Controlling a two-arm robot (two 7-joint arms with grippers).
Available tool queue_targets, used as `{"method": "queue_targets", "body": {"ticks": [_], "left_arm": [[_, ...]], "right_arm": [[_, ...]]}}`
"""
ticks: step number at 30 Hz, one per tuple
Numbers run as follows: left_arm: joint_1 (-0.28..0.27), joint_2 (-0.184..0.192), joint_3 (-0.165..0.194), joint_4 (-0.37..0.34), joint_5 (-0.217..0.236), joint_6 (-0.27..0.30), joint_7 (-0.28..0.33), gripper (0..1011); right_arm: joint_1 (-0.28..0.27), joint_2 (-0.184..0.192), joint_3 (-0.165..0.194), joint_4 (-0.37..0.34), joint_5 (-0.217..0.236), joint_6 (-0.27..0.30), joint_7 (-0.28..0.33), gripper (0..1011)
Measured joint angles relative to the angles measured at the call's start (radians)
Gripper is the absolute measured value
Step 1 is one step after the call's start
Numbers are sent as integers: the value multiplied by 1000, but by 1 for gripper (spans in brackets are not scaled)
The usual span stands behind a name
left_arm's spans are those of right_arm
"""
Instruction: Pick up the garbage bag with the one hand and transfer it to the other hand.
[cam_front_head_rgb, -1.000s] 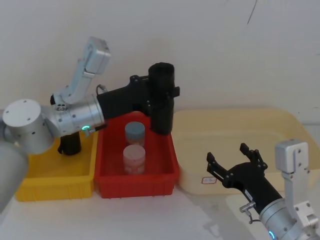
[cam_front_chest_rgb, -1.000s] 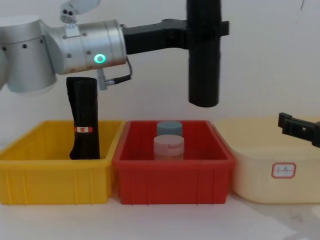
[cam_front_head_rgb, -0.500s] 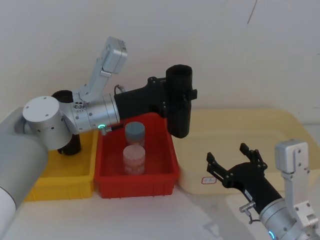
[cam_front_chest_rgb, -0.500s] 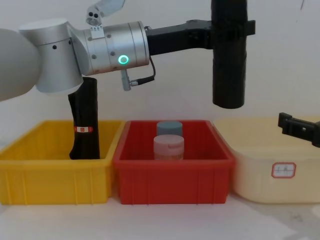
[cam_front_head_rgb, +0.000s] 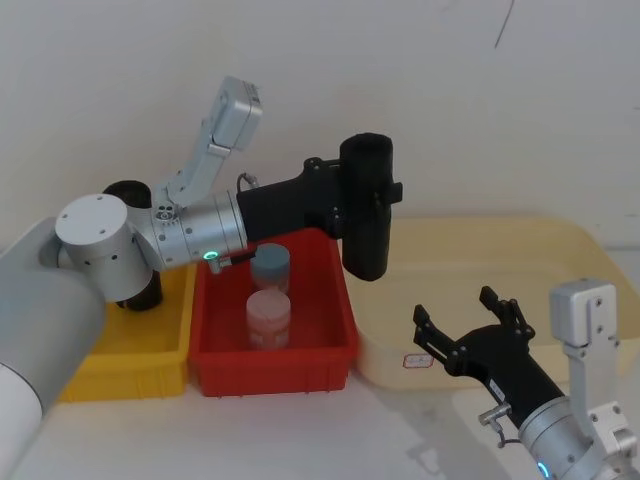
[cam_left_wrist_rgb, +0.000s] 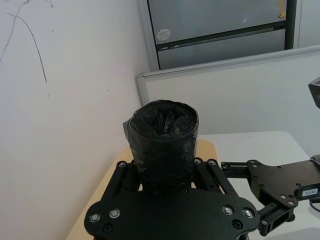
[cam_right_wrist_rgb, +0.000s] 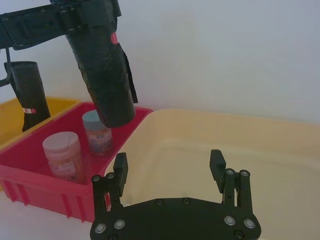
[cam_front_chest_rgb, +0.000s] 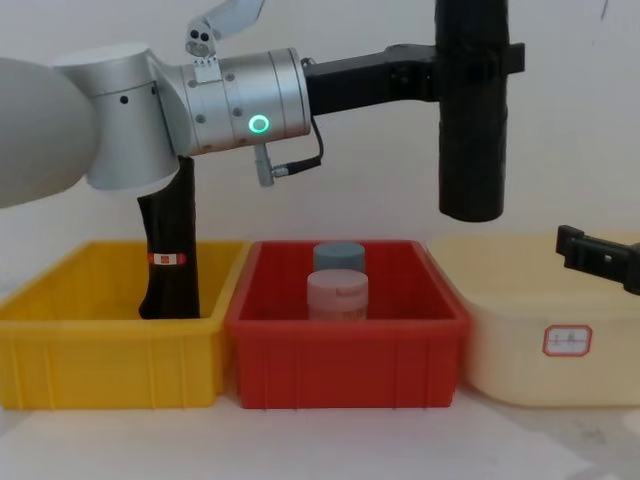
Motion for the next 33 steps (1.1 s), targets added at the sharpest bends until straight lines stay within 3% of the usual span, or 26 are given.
{"method": "queue_targets", "body": {"ticks": [8, 19, 33], "left_arm": [[-3, -4, 2, 7, -5, -1, -4, 389], [-4, -6, 4, 14, -9, -2, -9, 389], [-5, -7, 5, 16, -11, -2, -10, 389]], "right_arm": [[-3, 1, 1, 0, 0, -3, 6, 1001], [-33, 18, -2, -9, 7, -50, 62, 1001], [-9, -15, -55, -26, -22, -30, 90, 1001]]}}
